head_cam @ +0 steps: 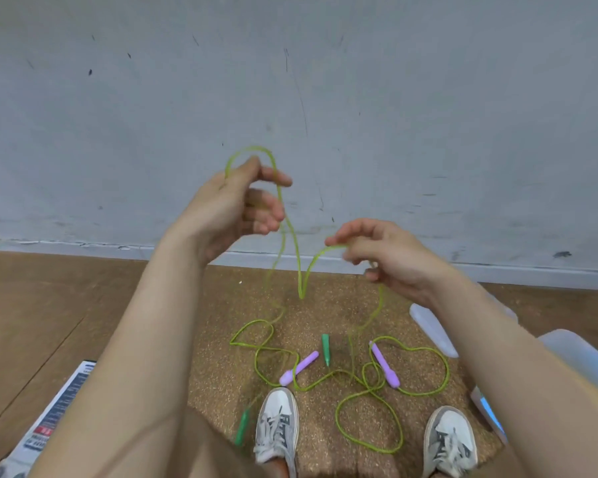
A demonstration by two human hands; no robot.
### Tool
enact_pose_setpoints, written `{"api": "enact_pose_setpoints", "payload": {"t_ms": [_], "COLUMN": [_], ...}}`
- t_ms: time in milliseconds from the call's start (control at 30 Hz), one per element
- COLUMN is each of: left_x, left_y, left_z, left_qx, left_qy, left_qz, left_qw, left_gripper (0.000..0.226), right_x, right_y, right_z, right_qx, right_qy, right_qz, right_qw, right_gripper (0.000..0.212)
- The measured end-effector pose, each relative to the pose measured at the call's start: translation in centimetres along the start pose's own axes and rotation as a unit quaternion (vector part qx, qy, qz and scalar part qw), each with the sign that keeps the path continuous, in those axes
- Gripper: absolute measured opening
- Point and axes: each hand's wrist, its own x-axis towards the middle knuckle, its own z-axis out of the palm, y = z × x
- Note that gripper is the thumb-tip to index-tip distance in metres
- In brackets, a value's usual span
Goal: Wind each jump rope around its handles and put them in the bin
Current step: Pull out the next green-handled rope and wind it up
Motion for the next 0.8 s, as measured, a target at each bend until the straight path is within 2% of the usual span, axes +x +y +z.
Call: {"api": "enact_pose_setpoints", "payload": {"t_ms": [100, 167, 200, 300, 333, 400, 467, 533, 567, 633, 700, 733, 800], "left_x": [-0.8, -1.1, -1.1, -1.0, -1.0, -0.8, -0.4, -0.4, -0.7, -1.7, -3.7, -4.8, -6.6], "left_y": [3.5, 5.4, 6.3, 9.0, 9.7, 10.3, 9.0, 6.5, 5.0, 2.1, 0.5, 0.1, -0.2], "left_z": [2.5, 3.6, 3.8, 2.6, 1.7, -0.6, -3.0, -4.3, -4.3, -3.5, -1.4, 0.0, 2.8], "left_qx": [-0.152, -0.225, -0.259, -0.389, -0.427, -0.461, -0.425, -0.289, -0.211, -0.093, -0.046, -0.030, 0.025], "left_qy": [-0.057, -0.087, -0.095, -0.070, -0.040, 0.057, 0.166, 0.225, 0.220, 0.179, 0.096, 0.033, -0.093], "left_qz": [0.065, 0.094, 0.110, 0.163, 0.181, 0.202, 0.183, 0.093, 0.033, -0.039, -0.020, 0.007, 0.045], "left_qw": [0.985, 0.966, 0.955, 0.904, 0.885, 0.862, 0.871, 0.926, 0.952, 0.979, 0.994, 0.999, 0.994], "left_gripper": [0.045, 0.044, 0.043, 0.038, 0.035, 0.030, 0.022, 0.007, 0.010, 0.039, 0.062, 0.067, 0.059], "right_x": [-0.3, -0.5, -0.5, -0.8, -1.1, -2.0, -2.9, -3.9, -4.3, -4.9, -5.5, -5.8, -6.5], "right_y": [1.0, 1.7, 2.1, 3.3, 3.8, 4.2, 3.6, 1.9, 0.9, -1.3, -3.5, -4.5, -6.3], "right_z": [1.5, 2.6, 3.0, 3.4, 3.1, 2.0, 0.8, -0.3, -0.6, -0.9, -0.5, 0.0, 1.0], "right_qx": [-0.036, -0.077, -0.101, -0.197, -0.231, -0.254, -0.186, -0.076, -0.032, -0.008, -0.066, -0.100, -0.153], "right_qy": [-0.105, -0.157, -0.170, -0.221, -0.245, -0.261, -0.224, -0.151, -0.119, -0.082, -0.080, -0.087, -0.107], "right_qz": [0.017, 0.018, 0.018, 0.032, 0.048, 0.075, 0.078, 0.065, 0.055, 0.037, 0.019, 0.009, -0.013], "right_qw": [0.994, 0.985, 0.980, 0.955, 0.941, 0.928, 0.954, 0.984, 0.991, 0.996, 0.994, 0.991, 0.982], "right_gripper": [0.071, 0.082, 0.073, 0.015, 0.007, 0.019, 0.022, 0.021, 0.021, 0.022, 0.025, 0.026, 0.028]}}
